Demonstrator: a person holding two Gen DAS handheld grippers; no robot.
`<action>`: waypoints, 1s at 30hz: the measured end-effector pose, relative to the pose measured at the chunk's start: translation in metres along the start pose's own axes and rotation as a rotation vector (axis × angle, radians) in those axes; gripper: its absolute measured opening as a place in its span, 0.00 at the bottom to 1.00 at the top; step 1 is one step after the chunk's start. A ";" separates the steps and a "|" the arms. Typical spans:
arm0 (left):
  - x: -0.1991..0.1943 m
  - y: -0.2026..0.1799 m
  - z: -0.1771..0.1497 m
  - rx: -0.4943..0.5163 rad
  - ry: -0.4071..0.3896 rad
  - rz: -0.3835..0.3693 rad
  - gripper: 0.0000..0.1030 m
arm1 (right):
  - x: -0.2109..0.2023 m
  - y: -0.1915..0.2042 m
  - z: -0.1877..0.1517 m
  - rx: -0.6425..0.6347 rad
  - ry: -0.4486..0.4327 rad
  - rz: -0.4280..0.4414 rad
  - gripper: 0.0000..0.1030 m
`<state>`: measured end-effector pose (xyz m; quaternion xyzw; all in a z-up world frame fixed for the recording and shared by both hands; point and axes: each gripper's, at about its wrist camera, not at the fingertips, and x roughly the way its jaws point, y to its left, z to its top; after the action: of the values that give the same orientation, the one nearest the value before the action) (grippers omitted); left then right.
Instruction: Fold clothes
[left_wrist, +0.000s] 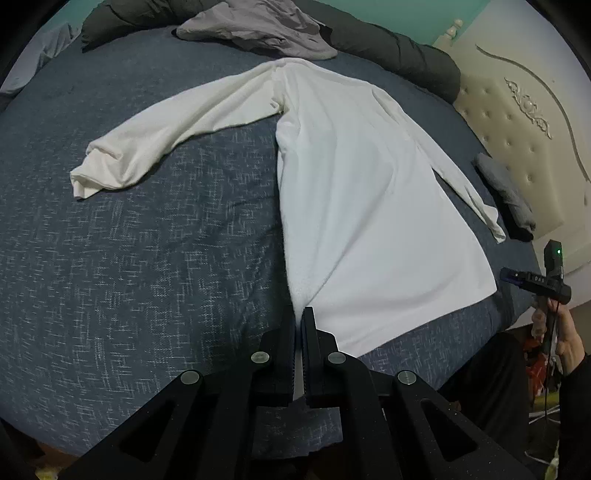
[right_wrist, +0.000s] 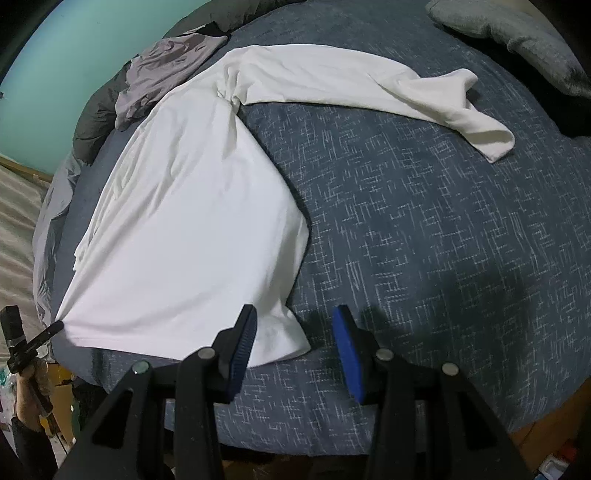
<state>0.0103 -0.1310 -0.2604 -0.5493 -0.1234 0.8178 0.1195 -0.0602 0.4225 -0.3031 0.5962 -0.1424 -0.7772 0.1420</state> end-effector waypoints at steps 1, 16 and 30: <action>0.001 0.002 0.001 -0.002 -0.002 0.000 0.03 | 0.001 0.001 0.000 0.002 0.001 0.003 0.42; -0.011 0.016 -0.012 -0.018 -0.007 0.014 0.02 | 0.039 0.005 -0.006 -0.036 0.056 -0.023 0.26; -0.011 0.010 -0.023 -0.002 -0.019 -0.012 0.01 | -0.046 0.006 -0.022 -0.122 -0.120 0.014 0.04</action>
<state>0.0356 -0.1423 -0.2625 -0.5410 -0.1288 0.8220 0.1225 -0.0273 0.4343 -0.2653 0.5378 -0.1070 -0.8178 0.1746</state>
